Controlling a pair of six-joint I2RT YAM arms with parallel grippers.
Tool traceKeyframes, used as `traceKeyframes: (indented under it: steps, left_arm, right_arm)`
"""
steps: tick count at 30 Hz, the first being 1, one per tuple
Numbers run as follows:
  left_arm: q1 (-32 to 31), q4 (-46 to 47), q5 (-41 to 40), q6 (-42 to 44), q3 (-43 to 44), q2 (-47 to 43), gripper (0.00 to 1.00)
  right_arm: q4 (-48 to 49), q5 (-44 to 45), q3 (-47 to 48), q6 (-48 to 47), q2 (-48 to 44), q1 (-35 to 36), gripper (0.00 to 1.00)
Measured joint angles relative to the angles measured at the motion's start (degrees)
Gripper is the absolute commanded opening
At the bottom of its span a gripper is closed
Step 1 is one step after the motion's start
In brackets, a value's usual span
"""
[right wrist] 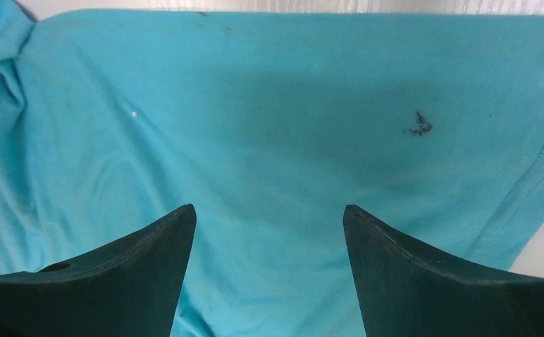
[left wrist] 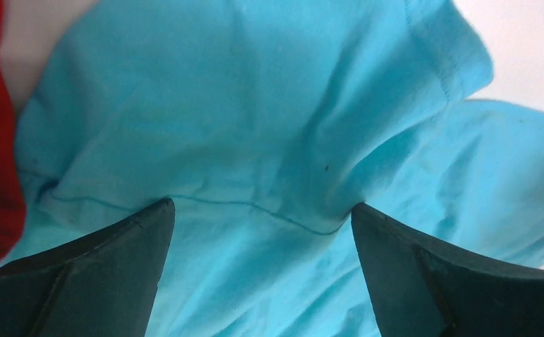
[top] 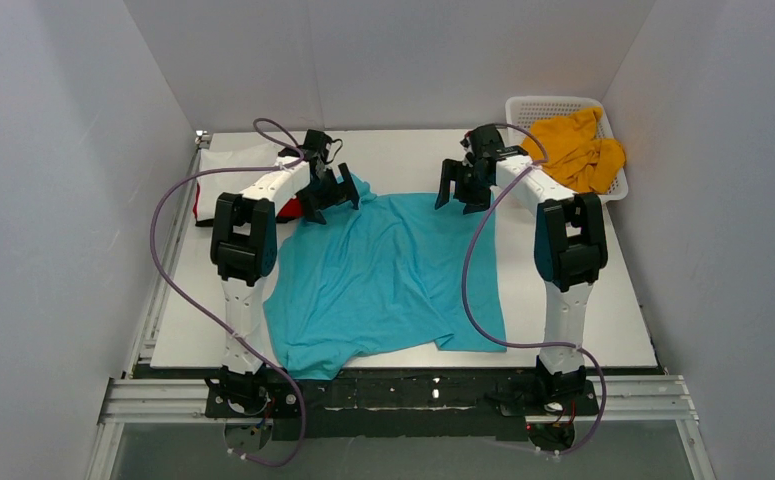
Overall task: Fold and stack the t-shirts
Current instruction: Flatten out the tshirt
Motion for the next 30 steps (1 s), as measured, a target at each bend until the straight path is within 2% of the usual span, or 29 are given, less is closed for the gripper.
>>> traceKeyframes:
  steps: [6,13,18,30]
  left_arm:
    - [0.46,-7.28,-1.81,-0.85,9.99,6.03,0.98]
    - [3.45,-10.43,-2.34,-5.97,11.76,7.19,0.98]
    - [6.62,-14.27,-1.81,-7.93,16.24,9.77,0.98]
    - [8.72,-18.91,0.61,-10.38,22.47,13.31,0.98]
  right_arm:
    - [-0.55,-0.70,1.01,-0.76,3.82,-1.05,0.84]
    - [-2.93,-2.84,4.48,-0.46,6.21,-5.09,0.82]
    - [-5.44,-4.26,7.56,1.22,7.96,-7.04,0.82]
    - [-13.18,1.97,19.04,-0.02,14.05,-9.44,0.82]
